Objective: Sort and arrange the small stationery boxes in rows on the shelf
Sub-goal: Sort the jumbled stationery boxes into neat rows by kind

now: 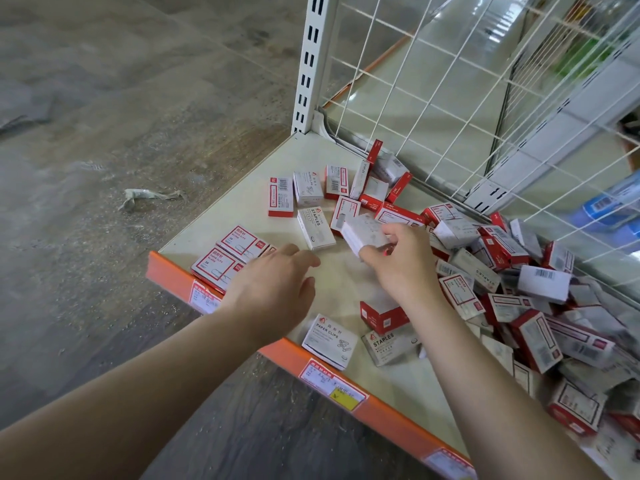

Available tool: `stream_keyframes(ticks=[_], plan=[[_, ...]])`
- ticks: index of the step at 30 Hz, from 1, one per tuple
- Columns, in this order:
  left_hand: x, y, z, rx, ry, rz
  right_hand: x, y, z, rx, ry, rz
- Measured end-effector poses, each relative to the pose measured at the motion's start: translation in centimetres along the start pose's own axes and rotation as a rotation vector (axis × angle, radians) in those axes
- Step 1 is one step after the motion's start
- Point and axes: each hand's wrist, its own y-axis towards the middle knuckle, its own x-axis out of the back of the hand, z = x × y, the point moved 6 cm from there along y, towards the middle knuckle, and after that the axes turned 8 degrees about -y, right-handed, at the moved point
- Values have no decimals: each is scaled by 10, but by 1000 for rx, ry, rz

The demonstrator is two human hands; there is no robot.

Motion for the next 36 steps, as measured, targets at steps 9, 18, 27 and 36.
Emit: stream_keyframes(ticks=[9,18,27,36], plan=[[3,-11,4,124,-126,9,13,-48,15,255,-44,175],[-3,-23,-9,89,-356,110,18,-70,17,365,-25,182],[-4,-24,-12,94,-350,55,20,-79,5,289,106,152],[-12,-26,-19,89,-302,91,25,-86,-9,250,109,113]])
